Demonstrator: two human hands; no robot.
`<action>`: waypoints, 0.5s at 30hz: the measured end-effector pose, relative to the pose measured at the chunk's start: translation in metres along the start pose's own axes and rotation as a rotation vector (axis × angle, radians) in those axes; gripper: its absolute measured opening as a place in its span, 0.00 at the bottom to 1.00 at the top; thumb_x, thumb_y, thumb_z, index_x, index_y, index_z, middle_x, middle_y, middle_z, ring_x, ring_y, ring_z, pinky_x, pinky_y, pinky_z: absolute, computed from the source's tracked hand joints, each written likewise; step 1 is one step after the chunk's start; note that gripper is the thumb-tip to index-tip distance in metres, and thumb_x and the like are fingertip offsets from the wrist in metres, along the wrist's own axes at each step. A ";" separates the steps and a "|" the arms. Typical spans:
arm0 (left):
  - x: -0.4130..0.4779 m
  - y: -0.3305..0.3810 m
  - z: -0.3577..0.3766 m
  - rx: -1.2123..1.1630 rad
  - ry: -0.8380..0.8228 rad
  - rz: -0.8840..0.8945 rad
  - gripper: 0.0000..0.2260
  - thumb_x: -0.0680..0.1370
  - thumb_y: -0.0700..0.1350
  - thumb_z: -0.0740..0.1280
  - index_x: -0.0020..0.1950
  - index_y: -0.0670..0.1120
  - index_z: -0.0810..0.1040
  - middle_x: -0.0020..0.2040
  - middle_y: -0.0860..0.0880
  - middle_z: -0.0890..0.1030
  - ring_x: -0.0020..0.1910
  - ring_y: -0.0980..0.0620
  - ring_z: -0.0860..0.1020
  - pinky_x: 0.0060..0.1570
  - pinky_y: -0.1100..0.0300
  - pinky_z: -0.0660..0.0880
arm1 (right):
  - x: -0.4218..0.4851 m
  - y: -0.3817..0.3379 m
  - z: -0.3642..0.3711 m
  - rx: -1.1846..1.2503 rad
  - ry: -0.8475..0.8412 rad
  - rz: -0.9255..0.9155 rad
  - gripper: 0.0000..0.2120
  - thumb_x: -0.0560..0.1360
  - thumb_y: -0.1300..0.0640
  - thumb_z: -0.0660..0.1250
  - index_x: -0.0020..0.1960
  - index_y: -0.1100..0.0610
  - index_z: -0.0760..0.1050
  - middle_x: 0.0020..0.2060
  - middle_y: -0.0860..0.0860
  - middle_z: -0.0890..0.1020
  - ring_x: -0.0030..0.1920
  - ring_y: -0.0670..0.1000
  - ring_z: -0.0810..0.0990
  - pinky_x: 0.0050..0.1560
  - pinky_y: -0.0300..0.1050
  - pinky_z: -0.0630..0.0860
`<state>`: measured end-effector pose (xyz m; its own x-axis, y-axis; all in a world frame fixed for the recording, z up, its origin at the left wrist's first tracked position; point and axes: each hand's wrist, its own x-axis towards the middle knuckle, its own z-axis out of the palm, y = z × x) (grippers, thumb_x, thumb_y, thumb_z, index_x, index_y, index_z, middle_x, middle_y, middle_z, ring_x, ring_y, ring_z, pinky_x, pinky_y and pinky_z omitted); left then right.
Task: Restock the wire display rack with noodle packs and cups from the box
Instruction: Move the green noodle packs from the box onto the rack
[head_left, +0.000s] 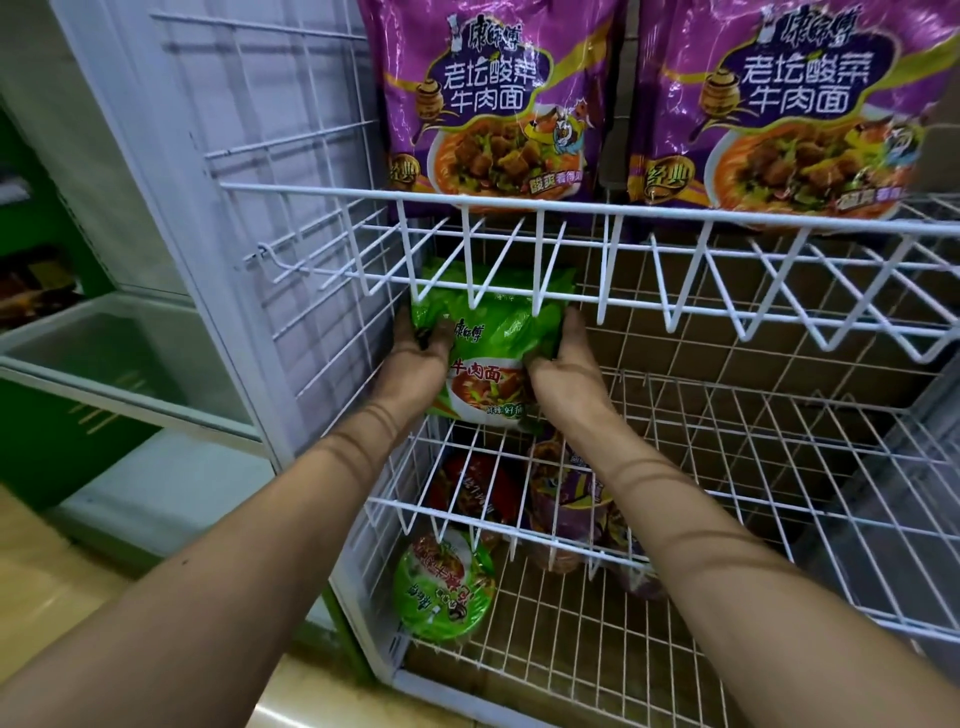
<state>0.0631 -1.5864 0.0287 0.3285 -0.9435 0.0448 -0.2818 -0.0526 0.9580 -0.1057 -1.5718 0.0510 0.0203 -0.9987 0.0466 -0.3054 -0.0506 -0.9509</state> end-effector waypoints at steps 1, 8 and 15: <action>-0.002 0.001 0.000 0.009 -0.008 -0.003 0.37 0.71 0.66 0.61 0.79 0.57 0.59 0.68 0.47 0.79 0.63 0.42 0.79 0.66 0.43 0.75 | -0.003 0.000 -0.001 -0.004 0.004 -0.020 0.34 0.81 0.62 0.61 0.81 0.45 0.51 0.79 0.49 0.62 0.78 0.54 0.62 0.78 0.52 0.60; -0.026 0.014 0.000 0.016 0.040 0.018 0.32 0.75 0.54 0.67 0.78 0.53 0.63 0.69 0.48 0.78 0.63 0.44 0.79 0.67 0.44 0.75 | -0.016 0.003 -0.015 -0.039 -0.008 0.008 0.35 0.81 0.57 0.63 0.82 0.47 0.48 0.78 0.54 0.65 0.74 0.59 0.68 0.75 0.53 0.65; -0.061 0.023 0.007 0.122 0.116 0.015 0.37 0.75 0.57 0.66 0.82 0.52 0.56 0.78 0.44 0.65 0.76 0.41 0.65 0.75 0.44 0.64 | -0.045 -0.004 -0.042 -0.090 -0.002 -0.067 0.31 0.81 0.62 0.65 0.79 0.51 0.57 0.73 0.52 0.70 0.67 0.51 0.73 0.60 0.38 0.66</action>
<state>0.0304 -1.5328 0.0464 0.4236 -0.9005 0.0981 -0.3923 -0.0848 0.9159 -0.1451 -1.5266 0.0658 0.0458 -0.9930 0.1086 -0.3879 -0.1179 -0.9142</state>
